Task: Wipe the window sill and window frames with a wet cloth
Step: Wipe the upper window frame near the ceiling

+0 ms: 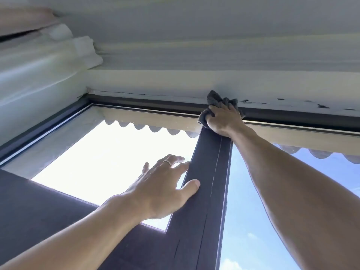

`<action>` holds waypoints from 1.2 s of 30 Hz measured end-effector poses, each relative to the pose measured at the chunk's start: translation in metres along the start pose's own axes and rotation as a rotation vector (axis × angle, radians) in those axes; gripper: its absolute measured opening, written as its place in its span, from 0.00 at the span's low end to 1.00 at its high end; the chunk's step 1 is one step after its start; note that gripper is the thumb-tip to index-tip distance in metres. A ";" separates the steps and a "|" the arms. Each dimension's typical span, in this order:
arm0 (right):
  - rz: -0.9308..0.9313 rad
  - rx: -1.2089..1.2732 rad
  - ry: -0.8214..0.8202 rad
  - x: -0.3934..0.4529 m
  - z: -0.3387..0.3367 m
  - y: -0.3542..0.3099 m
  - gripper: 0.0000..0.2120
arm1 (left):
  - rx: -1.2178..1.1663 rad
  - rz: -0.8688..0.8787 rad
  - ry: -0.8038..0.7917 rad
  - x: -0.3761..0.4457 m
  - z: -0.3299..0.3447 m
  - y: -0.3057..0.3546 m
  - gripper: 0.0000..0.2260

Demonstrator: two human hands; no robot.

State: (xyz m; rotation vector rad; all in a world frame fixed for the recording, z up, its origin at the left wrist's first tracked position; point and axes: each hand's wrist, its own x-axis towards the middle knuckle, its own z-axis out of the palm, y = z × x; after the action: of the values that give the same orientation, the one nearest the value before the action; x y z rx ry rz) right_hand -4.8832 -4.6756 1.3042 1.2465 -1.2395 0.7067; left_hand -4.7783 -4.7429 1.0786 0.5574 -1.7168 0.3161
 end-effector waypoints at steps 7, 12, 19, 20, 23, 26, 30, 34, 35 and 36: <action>0.064 0.037 0.110 -0.050 0.010 0.003 0.20 | 0.007 -0.009 0.014 -0.002 0.009 -0.001 0.26; 0.142 0.088 0.095 -0.032 0.006 -0.006 0.20 | -0.005 -0.016 -0.013 -0.002 0.006 -0.001 0.26; -0.109 0.004 0.088 -0.092 0.015 0.007 0.22 | 0.021 -0.060 -0.075 -0.006 -0.005 0.005 0.26; -0.084 0.007 0.068 -0.081 0.013 0.006 0.23 | 0.019 -0.064 -0.077 -0.007 -0.006 0.007 0.26; 0.024 0.041 0.024 -0.066 0.011 -0.003 0.24 | 0.014 -0.059 -0.062 -0.019 -0.004 0.009 0.25; -0.018 0.069 0.015 -0.110 0.015 -0.013 0.23 | 0.010 -0.065 -0.052 -0.037 0.002 0.003 0.26; -0.139 0.061 0.009 -0.198 0.027 -0.022 0.25 | 0.055 -0.064 -0.056 -0.060 0.005 -0.007 0.26; -0.065 0.075 -0.045 -0.171 0.020 -0.020 0.25 | 0.059 -0.086 -0.069 -0.076 0.004 -0.005 0.26; -0.036 0.084 -0.047 -0.163 0.017 -0.021 0.25 | 0.059 -0.081 -0.063 -0.079 0.004 -0.003 0.25; -0.015 0.091 -0.047 -0.161 0.017 -0.024 0.26 | 0.062 -0.077 -0.055 -0.084 0.005 -0.001 0.26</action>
State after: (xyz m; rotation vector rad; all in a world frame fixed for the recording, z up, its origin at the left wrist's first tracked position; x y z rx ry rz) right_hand -4.9067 -4.6635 1.1427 1.3522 -1.2468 0.7339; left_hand -4.7695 -4.7304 0.9964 0.6810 -1.7380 0.3020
